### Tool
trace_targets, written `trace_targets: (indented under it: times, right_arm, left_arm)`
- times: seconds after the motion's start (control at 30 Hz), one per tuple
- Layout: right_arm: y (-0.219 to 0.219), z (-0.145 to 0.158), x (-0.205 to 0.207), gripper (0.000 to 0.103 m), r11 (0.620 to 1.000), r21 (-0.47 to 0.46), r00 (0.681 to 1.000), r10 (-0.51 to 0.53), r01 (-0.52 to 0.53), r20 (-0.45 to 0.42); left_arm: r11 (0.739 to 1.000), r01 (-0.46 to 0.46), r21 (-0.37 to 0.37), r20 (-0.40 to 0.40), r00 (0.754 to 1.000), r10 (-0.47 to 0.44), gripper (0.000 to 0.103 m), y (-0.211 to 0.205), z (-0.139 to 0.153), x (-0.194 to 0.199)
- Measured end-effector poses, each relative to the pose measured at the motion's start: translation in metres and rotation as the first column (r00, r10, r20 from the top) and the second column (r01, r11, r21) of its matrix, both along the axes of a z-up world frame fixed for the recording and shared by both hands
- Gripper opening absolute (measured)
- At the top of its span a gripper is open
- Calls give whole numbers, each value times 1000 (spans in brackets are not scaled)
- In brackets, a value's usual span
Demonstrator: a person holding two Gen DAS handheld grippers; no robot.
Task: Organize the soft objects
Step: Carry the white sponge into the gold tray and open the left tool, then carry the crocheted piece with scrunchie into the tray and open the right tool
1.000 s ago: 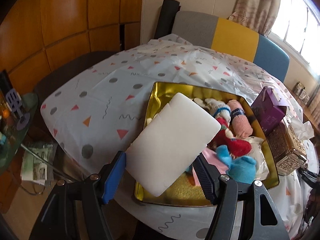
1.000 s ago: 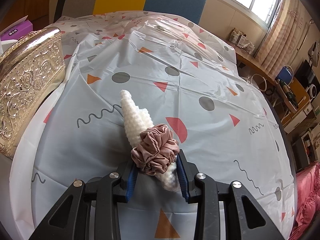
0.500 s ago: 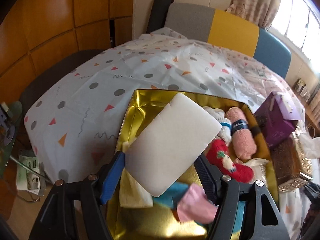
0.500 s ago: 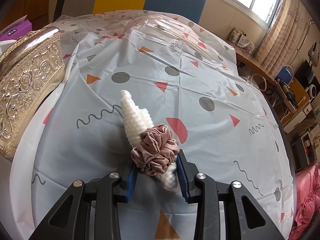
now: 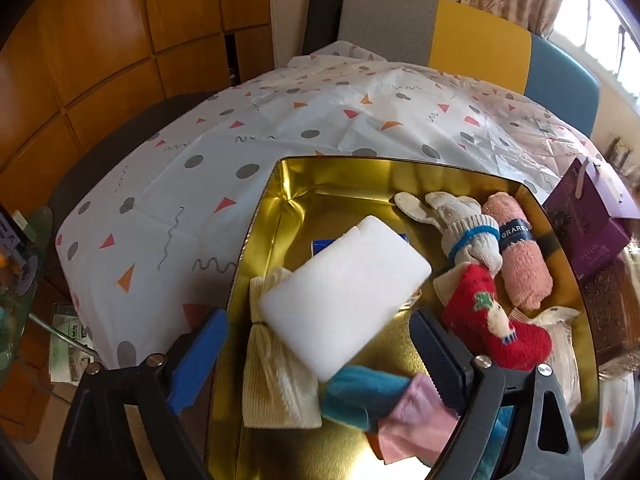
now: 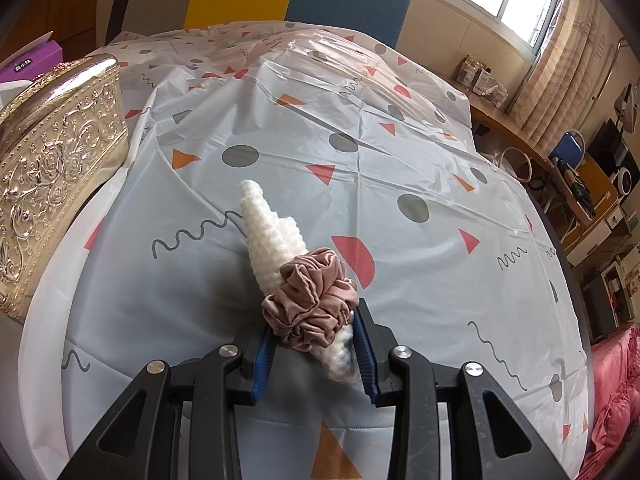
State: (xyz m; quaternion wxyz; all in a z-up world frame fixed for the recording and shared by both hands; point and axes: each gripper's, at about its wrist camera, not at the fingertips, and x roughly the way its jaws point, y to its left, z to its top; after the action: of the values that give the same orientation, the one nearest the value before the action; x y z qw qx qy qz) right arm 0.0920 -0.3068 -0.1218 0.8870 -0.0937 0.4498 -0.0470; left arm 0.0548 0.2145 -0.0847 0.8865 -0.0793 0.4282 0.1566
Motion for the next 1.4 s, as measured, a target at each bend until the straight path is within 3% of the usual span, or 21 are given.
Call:
trace_targets:
  times: [0.37,0.67,1.03,1.2,1.4]
  right_arm:
    - [1,1,5,35,1000,7,999,-20,20,-31]
    - [7,5,13,34,992,10,989,-125,126,-82]
    - [33,14,22,34,987,122,986,-88,105,-138]
    - [42,53,32,34,980,168,993,-98,107,-62]
    - [87,142,36,34,979,202,993,-4,-20,119]
  left_arm:
    - [998,15,54,119,993,-21,93,-16,36,-40]
    - [999,23,28,164,986,-27,93,-13,49,-59]
    - [1000,21,16,184,983,-24,93,-8,52,-71]
    - [1000,23,12,183,983,-25,93,-7,51,-73]
    - [1000,13,20,189,982,-16,93,-7,53,-76]
